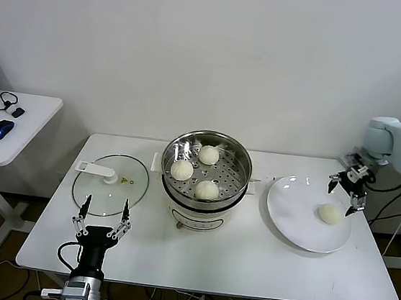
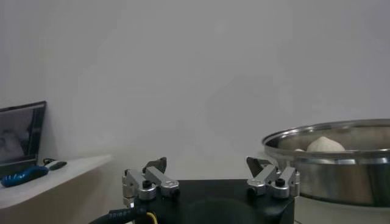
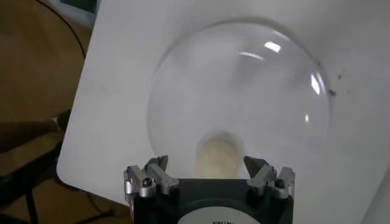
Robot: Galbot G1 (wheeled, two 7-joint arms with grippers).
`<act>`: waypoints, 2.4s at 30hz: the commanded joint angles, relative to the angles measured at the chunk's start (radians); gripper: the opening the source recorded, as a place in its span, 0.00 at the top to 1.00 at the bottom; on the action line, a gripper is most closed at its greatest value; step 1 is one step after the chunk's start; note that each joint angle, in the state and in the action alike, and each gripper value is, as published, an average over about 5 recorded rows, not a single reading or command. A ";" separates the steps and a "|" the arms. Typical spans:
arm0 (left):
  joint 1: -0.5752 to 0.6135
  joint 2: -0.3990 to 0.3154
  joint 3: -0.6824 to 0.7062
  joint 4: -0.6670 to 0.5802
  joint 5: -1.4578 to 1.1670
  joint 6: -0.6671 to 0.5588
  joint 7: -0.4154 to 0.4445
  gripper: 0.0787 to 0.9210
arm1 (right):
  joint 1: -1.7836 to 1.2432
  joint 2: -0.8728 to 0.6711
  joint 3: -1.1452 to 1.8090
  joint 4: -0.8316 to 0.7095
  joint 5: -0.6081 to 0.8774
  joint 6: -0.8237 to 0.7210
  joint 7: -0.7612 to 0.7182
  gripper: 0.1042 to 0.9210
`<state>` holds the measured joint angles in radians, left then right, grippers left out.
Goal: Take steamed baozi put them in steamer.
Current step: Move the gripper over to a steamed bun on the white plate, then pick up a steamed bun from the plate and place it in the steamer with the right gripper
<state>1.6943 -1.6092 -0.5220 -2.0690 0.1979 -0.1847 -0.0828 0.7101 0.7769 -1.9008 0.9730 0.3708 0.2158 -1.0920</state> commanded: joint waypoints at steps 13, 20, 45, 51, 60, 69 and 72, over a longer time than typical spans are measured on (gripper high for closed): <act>0.008 -0.049 0.006 0.011 0.007 -0.014 -0.012 0.12 | -0.334 0.002 0.399 -0.321 -0.078 0.014 0.022 0.12; 0.010 -0.049 0.005 0.013 0.006 -0.015 -0.011 0.12 | -0.375 0.023 0.432 -0.349 -0.098 0.014 0.023 0.12; 0.001 -0.049 -0.004 0.032 -0.001 -0.022 -0.012 0.12 | -0.469 0.089 0.517 -0.473 -0.176 0.049 0.021 0.12; 0.003 -0.049 -0.005 0.029 -0.001 -0.023 -0.012 0.12 | -0.481 0.094 0.524 -0.476 -0.178 0.048 0.022 0.12; 0.003 -0.049 -0.003 0.027 -0.001 -0.026 -0.012 0.12 | -0.481 0.097 0.531 -0.484 -0.181 0.049 0.027 0.25; 0.007 -0.049 -0.002 0.018 -0.002 -0.025 -0.013 0.12 | -0.432 0.067 0.502 -0.414 -0.168 0.029 0.026 0.42; 0.007 -0.049 -0.001 0.016 -0.002 -0.024 -0.013 0.12 | -0.358 0.047 0.436 -0.354 -0.140 0.024 0.017 0.43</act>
<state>1.7006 -1.6092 -0.5242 -2.0511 0.1960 -0.2100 -0.0954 0.2533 0.8549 -1.3859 0.5245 0.1989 0.2520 -1.0647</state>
